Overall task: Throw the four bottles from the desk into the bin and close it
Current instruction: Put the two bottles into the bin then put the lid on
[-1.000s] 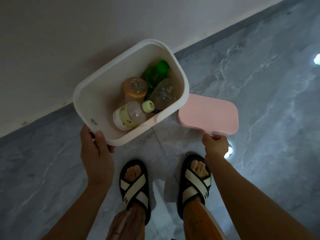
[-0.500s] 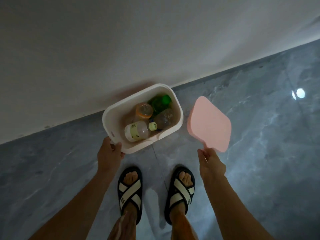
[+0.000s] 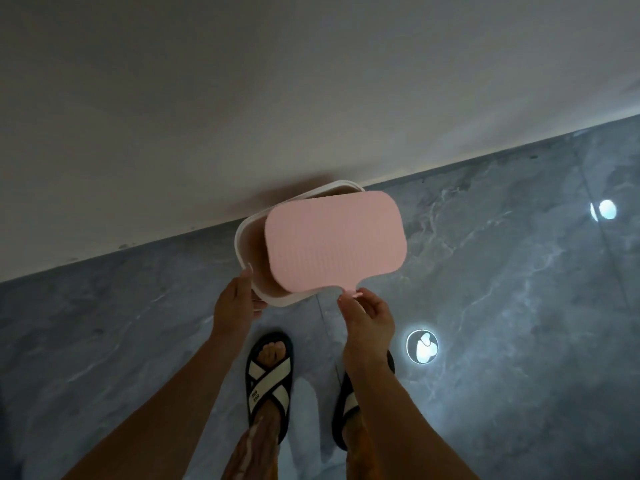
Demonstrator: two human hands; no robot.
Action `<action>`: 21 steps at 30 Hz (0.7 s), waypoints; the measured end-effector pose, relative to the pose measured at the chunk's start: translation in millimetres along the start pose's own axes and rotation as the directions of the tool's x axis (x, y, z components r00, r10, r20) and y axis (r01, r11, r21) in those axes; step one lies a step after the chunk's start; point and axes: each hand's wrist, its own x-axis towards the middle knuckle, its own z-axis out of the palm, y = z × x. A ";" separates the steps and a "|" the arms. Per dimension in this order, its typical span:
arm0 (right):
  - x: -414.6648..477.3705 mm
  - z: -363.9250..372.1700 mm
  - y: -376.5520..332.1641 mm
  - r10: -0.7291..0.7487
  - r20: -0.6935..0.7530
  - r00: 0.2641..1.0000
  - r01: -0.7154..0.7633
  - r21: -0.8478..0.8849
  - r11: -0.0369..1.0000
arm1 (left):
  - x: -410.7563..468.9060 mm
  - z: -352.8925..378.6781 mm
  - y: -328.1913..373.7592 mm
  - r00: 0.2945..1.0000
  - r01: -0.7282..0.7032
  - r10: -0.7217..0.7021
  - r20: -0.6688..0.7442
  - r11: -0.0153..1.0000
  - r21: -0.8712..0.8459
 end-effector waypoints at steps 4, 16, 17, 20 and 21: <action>1.0 14.6 3.5 -0.049 0.042 0.998 0.052 -0.088 0.995 | 0.1 -2.9 -0.3 1.000 -0.005 0.005 0.020 1.000 0.008; 12.0 14.9 8.5 -0.027 0.069 0.997 0.043 -0.251 0.967 | 3.4 -5.7 -4.2 0.997 -0.066 0.064 0.034 0.996 0.059; 13.0 14.7 8.9 -0.022 0.081 0.996 0.042 -0.255 0.966 | 3.8 -6.0 -4.6 0.996 -0.082 0.079 0.038 0.994 0.075; 15.4 14.7 10.2 -0.008 0.106 0.994 0.035 -0.258 0.966 | 4.8 -6.1 -5.4 0.992 -0.121 0.116 0.044 0.986 0.116; 16.4 14.5 10.8 -0.006 0.111 0.994 0.034 -0.255 0.966 | 5.1 -6.1 -6.1 0.991 -0.130 0.125 0.042 0.983 0.128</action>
